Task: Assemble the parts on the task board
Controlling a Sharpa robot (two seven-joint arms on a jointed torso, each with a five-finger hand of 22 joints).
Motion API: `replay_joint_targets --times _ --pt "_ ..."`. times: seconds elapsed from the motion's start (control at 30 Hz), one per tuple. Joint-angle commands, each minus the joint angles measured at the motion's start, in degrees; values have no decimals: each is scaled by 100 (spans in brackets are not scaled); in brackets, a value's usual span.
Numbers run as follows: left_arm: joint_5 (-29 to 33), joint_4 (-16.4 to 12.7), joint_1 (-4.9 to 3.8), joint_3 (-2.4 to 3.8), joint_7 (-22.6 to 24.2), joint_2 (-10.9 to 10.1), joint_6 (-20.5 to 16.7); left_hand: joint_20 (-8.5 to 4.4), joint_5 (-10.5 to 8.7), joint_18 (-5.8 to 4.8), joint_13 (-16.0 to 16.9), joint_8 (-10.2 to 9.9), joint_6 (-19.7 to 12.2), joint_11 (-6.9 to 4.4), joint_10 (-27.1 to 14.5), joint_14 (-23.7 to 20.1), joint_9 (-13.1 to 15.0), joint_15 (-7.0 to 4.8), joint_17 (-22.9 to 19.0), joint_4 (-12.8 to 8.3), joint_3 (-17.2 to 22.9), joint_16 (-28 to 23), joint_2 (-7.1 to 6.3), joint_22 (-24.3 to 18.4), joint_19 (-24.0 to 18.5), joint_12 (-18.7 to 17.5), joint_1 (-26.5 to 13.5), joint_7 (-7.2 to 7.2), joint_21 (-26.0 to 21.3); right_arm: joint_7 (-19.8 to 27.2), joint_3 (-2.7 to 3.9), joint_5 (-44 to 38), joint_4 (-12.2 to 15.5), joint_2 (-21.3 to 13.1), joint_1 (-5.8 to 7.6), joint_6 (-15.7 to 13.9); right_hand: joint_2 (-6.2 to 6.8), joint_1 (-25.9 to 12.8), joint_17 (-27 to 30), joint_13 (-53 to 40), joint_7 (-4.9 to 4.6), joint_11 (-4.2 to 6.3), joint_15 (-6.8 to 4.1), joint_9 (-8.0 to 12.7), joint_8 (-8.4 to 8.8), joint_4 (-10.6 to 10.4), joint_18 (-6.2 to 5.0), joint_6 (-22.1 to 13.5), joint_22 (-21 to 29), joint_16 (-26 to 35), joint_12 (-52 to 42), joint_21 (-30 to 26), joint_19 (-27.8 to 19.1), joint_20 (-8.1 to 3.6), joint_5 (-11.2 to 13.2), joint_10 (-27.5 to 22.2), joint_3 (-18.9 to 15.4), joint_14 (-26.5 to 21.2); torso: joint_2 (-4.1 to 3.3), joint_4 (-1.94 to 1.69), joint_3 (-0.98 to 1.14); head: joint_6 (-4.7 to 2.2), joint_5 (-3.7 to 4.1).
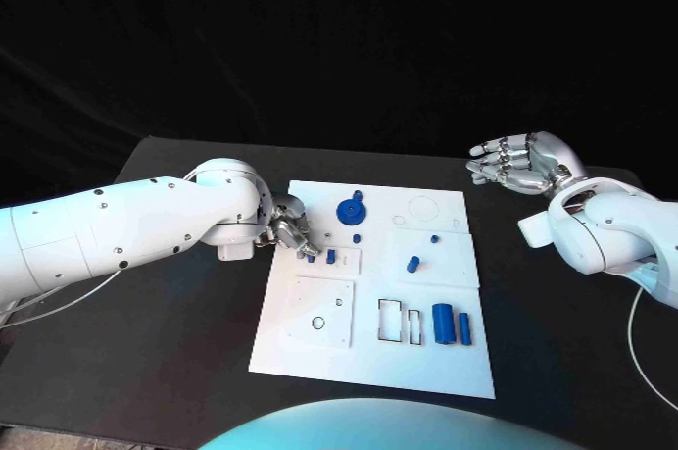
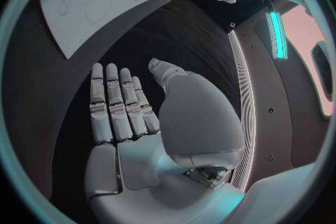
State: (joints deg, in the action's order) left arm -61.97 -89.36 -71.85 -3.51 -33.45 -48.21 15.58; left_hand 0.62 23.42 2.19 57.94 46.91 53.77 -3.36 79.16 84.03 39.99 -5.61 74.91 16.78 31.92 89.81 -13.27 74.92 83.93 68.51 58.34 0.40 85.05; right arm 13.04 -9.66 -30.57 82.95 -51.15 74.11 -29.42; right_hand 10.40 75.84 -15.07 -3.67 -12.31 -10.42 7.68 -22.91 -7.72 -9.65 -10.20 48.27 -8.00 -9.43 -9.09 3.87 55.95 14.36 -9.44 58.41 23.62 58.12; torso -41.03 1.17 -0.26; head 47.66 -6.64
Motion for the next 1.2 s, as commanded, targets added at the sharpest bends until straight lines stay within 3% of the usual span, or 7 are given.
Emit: replay_joint_targets --times 0.03,0.27,0.63,0.9,0.93,0.97,1.2 --pt "6 6 8 -4 -36 3 80 -27 -16 -49 9 -24 25 15 44 597 -10 -43 1509 -2 -34 19 -10 810 279 15 -63 12 38 33 0 -17 10 -1 -3 32 4 -53 13 5 -206 -34 59 12 33 6 -29 -39 16 33 43 -27 -19 17 -24 2 -32 -6 -1 -1 -4 -3 -3" --pt "162 8 8 18 -27 -18 -153 -26 -14 -42 -51 -41 8 21 15 597 -33 -42 1509 2 -205 19 24 783 266 -33 -197 24 19 35 0 -17 10 1 -3 30 4 -53 13 5 -206 -34 59 12 33 6 -29 -39 16 33 43 -27 -19 17 -24 2 -32 -6 -3 3 -8 -8 8" --pt "867 56 4 61 215 -99 -1116 -10 -82 -4 -299 -129 -142 64 -145 597 -96 -19 1509 9 -643 19 65 625 190 -227 -523 80 -97 34 0 -17 -5 17 -3 33 2 -57 20 5 -209 -38 62 15 38 7 -29 -42 25 40 48 -26 -24 19 -24 -2 -38 -9 3 1 1 -26 8" --pt "900 65 4 69 739 -135 -1657 98 -22 91 -1144 -402 -591 234 -703 597 -247 114 1509 -16 -778 19 53 211 -15 -878 -57 279 -411 38 -1 -17 -10 18 -5 38 2 -57 20 5 -209 -38 62 15 38 7 -29 -42 25 40 48 -26 -24 19 -24 -2 -38 -9 2 1 3 -54 42" --pt "854 60 4 68 877 -129 -1756 126 -20 133 -1393 -431 -673 272 -891 597 -265 146 1509 -12 -777 19 37 28 -108 -1073 131 323 -552 39 -1 -17 -9 18 -6 38 -2 -58 27 5 -212 -41 64 18 43 11 -29 -44 35 47 53 -26 -29 22 -25 -5 -44 -10 2 1 3 -54 42" --pt "787 54 5 66 1053 -118 -1873 172 -12 197 -2106 -535 -854 349 -1395 450 -324 200 1101 -25 -746 -279 20 -267 -262 -1668 376 406 -786 40 -1 -17 -8 17 -6 39 -2 -58 27 5 -212 -41 64 18 43 11 -29 -44 35 47 53 -26 -29 22 -25 -5 -44 -10 0 0 1 -78 70" --pt "-8 -8 59 19 2597 -24 -2884 389 -30 701 -2570 -989 -1310 658 -2502 -638 -755 491 -680 -214 -350 -1867 -121 -2750 -1744 -2356 1807 715 -3023 45 -1 -17 4 6 -8 46 -4 -56 29 5 -213 -41 64 19 44 13 -29 -44 37 48 54 -25 -29 22 -26 -5 -44 -10 -6 7 -6 -112 115"
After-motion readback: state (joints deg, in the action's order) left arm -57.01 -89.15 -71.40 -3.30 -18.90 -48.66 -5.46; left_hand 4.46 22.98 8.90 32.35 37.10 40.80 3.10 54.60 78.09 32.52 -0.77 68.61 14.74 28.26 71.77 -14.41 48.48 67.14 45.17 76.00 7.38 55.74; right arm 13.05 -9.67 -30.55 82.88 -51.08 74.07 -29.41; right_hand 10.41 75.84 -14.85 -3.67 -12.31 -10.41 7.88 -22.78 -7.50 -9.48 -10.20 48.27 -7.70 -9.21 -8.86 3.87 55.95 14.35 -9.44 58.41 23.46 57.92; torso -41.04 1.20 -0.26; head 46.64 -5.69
